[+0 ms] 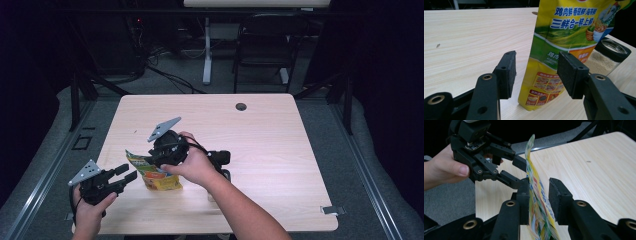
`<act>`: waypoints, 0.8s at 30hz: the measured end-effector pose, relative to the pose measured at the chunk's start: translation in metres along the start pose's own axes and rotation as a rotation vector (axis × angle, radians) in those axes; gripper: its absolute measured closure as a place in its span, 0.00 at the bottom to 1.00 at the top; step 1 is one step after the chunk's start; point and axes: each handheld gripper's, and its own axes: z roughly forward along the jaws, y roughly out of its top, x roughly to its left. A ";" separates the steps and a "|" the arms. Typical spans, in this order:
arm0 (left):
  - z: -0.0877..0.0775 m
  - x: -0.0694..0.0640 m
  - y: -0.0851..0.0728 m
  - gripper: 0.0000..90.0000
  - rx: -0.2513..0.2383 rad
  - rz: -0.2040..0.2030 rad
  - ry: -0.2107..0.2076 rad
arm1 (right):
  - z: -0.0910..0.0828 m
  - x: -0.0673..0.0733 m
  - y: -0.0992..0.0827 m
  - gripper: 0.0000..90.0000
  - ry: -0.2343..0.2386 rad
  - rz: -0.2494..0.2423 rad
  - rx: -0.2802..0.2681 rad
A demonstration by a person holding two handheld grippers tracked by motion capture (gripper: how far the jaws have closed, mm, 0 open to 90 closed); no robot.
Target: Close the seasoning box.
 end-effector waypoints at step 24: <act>-0.004 -0.028 0.010 0.61 0.034 0.004 0.003 | -0.061 0.003 -0.015 0.68 -0.039 0.008 -0.115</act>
